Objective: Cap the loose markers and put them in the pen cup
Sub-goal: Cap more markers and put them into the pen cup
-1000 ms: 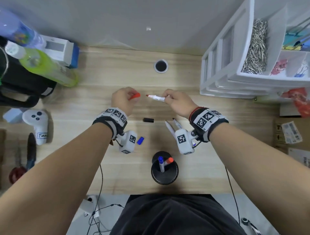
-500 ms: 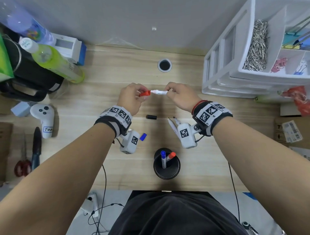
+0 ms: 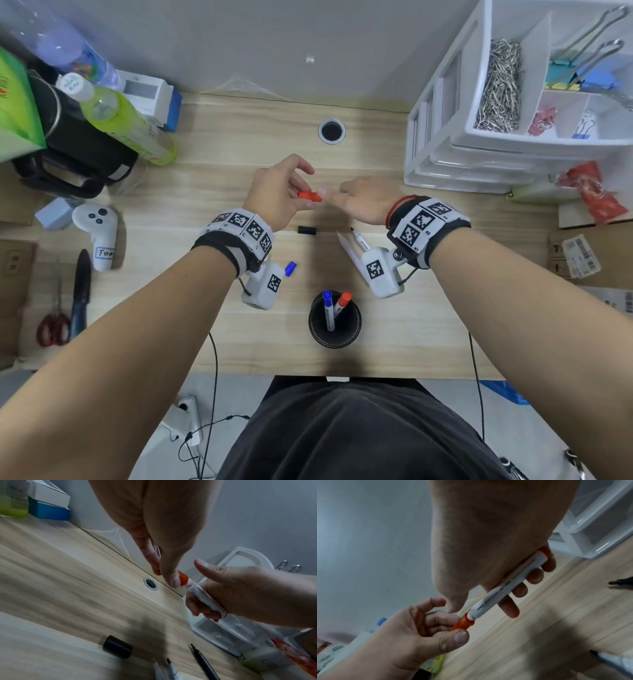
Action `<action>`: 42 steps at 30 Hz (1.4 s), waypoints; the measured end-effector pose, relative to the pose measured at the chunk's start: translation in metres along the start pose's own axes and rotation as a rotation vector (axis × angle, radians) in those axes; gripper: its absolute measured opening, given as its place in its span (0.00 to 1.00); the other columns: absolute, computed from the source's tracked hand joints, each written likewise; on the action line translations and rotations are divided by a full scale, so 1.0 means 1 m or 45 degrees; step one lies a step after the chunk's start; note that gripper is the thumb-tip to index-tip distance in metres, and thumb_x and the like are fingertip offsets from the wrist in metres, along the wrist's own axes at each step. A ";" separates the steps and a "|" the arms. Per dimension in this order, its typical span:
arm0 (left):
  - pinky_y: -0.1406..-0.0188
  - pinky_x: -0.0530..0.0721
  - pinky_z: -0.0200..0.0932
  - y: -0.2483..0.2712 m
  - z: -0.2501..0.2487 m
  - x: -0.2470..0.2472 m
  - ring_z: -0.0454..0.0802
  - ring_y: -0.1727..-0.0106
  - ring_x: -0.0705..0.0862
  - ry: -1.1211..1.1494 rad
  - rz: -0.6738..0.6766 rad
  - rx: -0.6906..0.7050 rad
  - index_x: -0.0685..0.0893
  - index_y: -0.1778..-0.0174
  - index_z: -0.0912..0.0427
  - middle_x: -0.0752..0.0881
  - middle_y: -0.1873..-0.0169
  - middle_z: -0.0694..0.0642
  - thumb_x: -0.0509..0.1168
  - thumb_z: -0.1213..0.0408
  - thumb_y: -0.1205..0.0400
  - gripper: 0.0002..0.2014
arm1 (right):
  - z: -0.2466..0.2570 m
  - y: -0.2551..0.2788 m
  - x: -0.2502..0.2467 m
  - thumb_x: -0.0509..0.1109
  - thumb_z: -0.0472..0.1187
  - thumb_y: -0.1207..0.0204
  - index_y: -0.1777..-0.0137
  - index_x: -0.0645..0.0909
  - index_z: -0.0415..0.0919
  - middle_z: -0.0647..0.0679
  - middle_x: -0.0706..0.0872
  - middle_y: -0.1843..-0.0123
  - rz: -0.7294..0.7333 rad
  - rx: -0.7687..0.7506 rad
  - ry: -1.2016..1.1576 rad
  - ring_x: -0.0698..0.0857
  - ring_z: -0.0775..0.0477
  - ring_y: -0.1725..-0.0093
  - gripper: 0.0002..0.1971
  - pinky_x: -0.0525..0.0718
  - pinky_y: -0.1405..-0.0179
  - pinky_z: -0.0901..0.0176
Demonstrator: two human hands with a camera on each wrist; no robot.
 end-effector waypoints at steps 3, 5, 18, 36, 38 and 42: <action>0.55 0.84 0.29 0.003 -0.008 0.002 0.48 0.61 0.87 0.028 0.001 0.019 0.83 0.46 0.54 0.88 0.64 0.45 0.83 0.66 0.33 0.22 | -0.005 0.006 0.000 0.36 0.77 0.24 0.48 0.80 0.44 0.47 0.82 0.48 -0.020 0.052 -0.029 0.80 0.41 0.47 0.42 0.79 0.40 0.43; 0.55 0.84 0.30 0.005 -0.012 0.005 0.48 0.61 0.87 0.025 0.009 0.017 0.84 0.46 0.54 0.88 0.64 0.45 0.83 0.66 0.33 0.21 | -0.008 0.007 0.002 0.34 0.78 0.25 0.46 0.82 0.44 0.47 0.83 0.48 -0.047 0.063 -0.036 0.80 0.42 0.46 0.46 0.79 0.39 0.43; 0.56 0.87 0.35 0.009 -0.028 0.015 0.47 0.65 0.89 0.212 0.029 -0.067 0.82 0.47 0.49 0.92 0.63 0.48 0.84 0.69 0.36 0.26 | -0.015 0.016 0.006 0.35 0.81 0.28 0.51 0.86 0.39 0.45 0.86 0.53 -0.018 0.052 -0.237 0.84 0.41 0.50 0.51 0.79 0.47 0.46; 0.43 0.88 0.45 0.025 -0.019 0.022 0.54 0.49 0.92 0.709 0.207 -0.268 0.78 0.31 0.61 0.92 0.53 0.64 0.76 0.82 0.31 0.32 | -0.011 0.029 0.019 0.53 0.86 0.36 0.69 0.77 0.40 0.47 0.82 0.68 0.080 0.188 -0.417 0.80 0.44 0.67 0.43 0.74 0.64 0.50; 0.42 0.88 0.45 0.025 -0.015 0.021 0.53 0.47 0.92 0.699 0.237 -0.274 0.77 0.29 0.59 0.92 0.51 0.64 0.76 0.81 0.29 0.32 | -0.010 0.028 0.021 0.54 0.87 0.39 0.67 0.78 0.40 0.48 0.82 0.69 0.062 0.209 -0.411 0.80 0.45 0.67 0.44 0.73 0.65 0.52; 0.49 0.87 0.40 0.031 0.015 0.018 0.47 0.51 0.91 0.402 0.140 -0.395 0.78 0.31 0.52 0.91 0.49 0.54 0.77 0.73 0.27 0.29 | -0.012 0.025 0.027 0.57 0.83 0.39 0.72 0.70 0.46 0.51 0.77 0.72 -0.016 0.285 -0.542 0.77 0.45 0.70 0.37 0.72 0.63 0.51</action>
Point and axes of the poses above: each hand's wrist, its own y-axis away from the middle knuckle, its own x-axis out of the palm, z = x × y, the point moved 1 cm from there along -y, towards the middle knuckle
